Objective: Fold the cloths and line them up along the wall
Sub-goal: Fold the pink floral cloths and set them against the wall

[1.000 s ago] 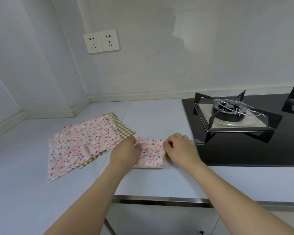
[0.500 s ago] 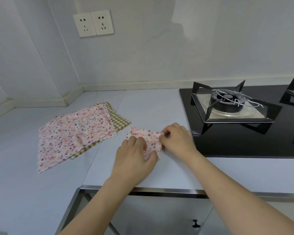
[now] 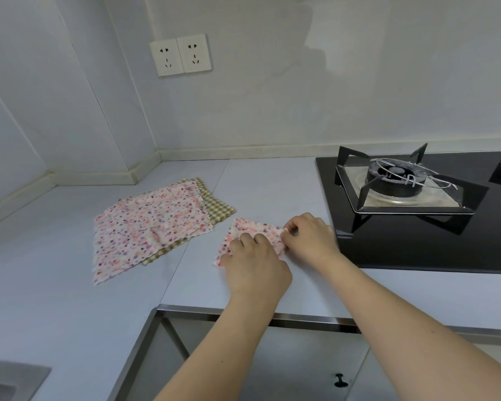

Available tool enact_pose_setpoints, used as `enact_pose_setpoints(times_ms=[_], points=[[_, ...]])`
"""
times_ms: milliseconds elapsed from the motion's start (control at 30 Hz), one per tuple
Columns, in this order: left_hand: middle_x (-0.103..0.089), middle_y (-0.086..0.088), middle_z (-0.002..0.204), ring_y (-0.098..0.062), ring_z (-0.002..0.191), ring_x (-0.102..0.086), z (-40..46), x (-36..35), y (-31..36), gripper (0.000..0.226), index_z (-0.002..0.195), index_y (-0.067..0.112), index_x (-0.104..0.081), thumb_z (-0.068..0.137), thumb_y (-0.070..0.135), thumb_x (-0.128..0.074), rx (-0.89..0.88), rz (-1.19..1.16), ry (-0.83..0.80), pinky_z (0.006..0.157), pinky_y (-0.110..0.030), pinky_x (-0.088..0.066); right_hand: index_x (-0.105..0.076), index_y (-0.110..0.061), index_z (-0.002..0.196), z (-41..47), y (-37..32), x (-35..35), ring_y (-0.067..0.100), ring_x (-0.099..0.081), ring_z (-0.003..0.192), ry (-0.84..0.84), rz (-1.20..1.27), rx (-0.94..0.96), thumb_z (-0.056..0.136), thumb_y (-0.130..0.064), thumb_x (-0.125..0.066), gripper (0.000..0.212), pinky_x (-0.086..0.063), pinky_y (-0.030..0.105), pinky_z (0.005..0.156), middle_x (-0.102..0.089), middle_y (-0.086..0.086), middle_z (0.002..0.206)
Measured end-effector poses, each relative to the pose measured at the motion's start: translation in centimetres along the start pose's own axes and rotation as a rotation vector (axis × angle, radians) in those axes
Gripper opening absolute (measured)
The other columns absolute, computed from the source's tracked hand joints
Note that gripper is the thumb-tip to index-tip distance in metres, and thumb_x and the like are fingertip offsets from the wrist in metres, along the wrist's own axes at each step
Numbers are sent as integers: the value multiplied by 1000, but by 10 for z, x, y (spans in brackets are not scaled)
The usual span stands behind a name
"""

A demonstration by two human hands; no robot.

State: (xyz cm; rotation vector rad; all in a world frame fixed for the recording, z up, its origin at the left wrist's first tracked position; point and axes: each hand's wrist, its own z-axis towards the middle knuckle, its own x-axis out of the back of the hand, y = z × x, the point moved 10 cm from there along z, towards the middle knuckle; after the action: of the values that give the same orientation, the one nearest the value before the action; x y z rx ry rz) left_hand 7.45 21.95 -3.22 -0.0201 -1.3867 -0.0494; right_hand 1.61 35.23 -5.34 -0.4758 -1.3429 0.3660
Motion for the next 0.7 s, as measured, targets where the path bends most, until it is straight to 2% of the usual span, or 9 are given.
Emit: enact_pose_setpoints(times_ms=[267, 433, 600, 700], points=[[-50, -10, 114, -28, 105, -48, -6, -1, -1, 34, 115, 9, -46, 83, 21, -43, 47, 9, 16, 82, -38, -40, -66, -34, 93, -1, 0, 2, 22, -52, 109, 19, -2, -5, 86, -36, -53, 15, -36, 36, 95, -58, -4, 111], [-47, -13, 118, -31, 109, -44, -5, -10, 2, 43, 118, 6, -43, 80, 26, -44, 74, -35, -46, 93, -44, -41, -67, -33, 95, -1, 0, 0, 23, -50, 110, 8, -15, 9, 87, -38, -52, 17, -34, 37, 96, -57, -3, 114], [-41, -13, 129, -32, 120, -36, -6, -15, -6, 55, 128, 4, -39, 82, 34, -43, 89, -86, -134, 105, -52, -31, -68, -33, 95, -1, -1, 0, 23, -50, 110, -2, -20, 19, 86, -36, -52, 18, -36, 39, 97, -57, -3, 115], [-37, -12, 136, -32, 128, -30, -3, -17, -10, 63, 133, 5, -35, 85, 45, -39, 75, -133, -203, 108, -54, -26, -65, -36, 100, -2, 0, 0, 22, -49, 113, -13, 3, 18, 84, -32, -52, 21, -33, 37, 96, -55, -5, 117]])
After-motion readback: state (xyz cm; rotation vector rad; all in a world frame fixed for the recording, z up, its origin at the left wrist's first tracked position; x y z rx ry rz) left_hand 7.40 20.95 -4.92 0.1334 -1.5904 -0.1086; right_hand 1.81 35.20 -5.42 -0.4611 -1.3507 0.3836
